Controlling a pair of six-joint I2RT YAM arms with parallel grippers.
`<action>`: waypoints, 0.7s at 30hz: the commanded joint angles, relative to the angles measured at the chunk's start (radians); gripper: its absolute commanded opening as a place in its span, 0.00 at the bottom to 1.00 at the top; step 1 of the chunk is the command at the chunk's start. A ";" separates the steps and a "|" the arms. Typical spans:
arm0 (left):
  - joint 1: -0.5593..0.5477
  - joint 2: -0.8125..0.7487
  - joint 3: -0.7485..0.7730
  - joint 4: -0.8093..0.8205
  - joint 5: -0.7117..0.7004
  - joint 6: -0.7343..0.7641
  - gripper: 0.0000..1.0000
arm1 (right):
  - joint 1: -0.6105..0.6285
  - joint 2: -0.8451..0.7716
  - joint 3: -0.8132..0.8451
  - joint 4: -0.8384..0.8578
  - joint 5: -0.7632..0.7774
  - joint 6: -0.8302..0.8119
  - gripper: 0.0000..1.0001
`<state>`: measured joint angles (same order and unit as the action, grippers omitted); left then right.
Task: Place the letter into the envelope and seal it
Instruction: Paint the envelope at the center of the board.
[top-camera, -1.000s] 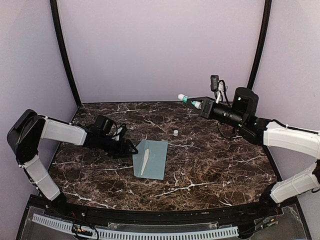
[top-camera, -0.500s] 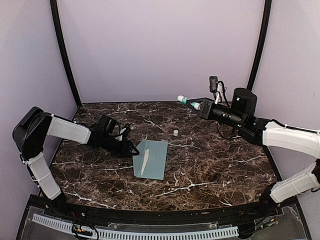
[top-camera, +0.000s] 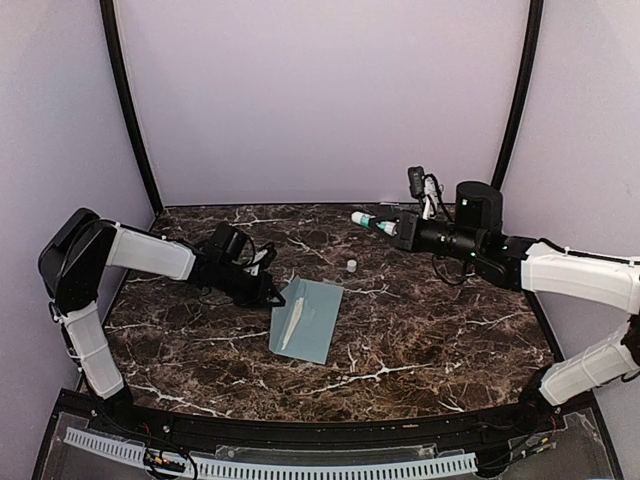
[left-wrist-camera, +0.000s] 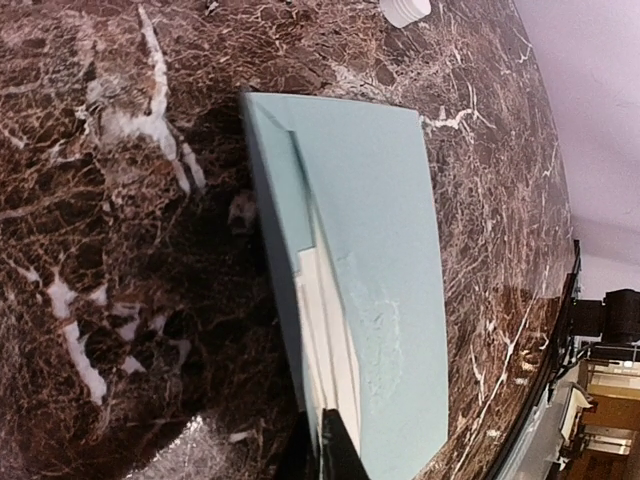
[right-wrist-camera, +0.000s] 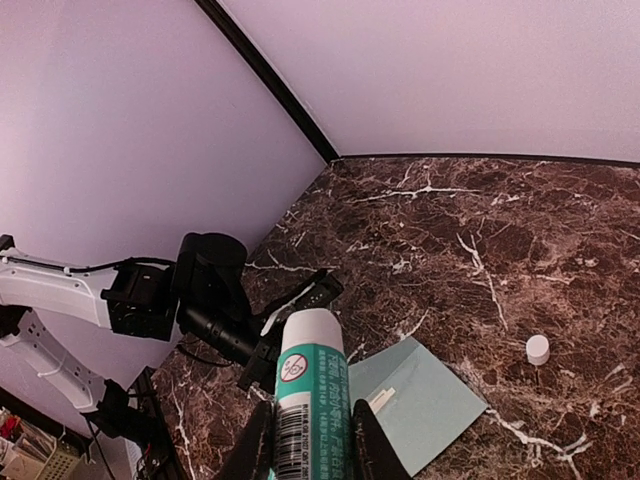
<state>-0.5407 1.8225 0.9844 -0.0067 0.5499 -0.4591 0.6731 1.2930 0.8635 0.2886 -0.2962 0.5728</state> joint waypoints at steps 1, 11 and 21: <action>-0.032 0.000 0.062 -0.078 -0.058 0.091 0.00 | -0.006 0.011 0.029 -0.085 -0.048 -0.046 0.07; -0.121 0.029 0.170 -0.228 -0.150 0.284 0.00 | 0.055 0.086 0.033 -0.281 -0.076 -0.091 0.05; -0.137 0.044 0.170 -0.229 -0.109 0.286 0.00 | 0.132 0.201 0.034 -0.256 -0.102 -0.026 0.05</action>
<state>-0.6788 1.8629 1.1404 -0.2050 0.4263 -0.1944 0.7822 1.4654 0.8734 -0.0002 -0.3752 0.5140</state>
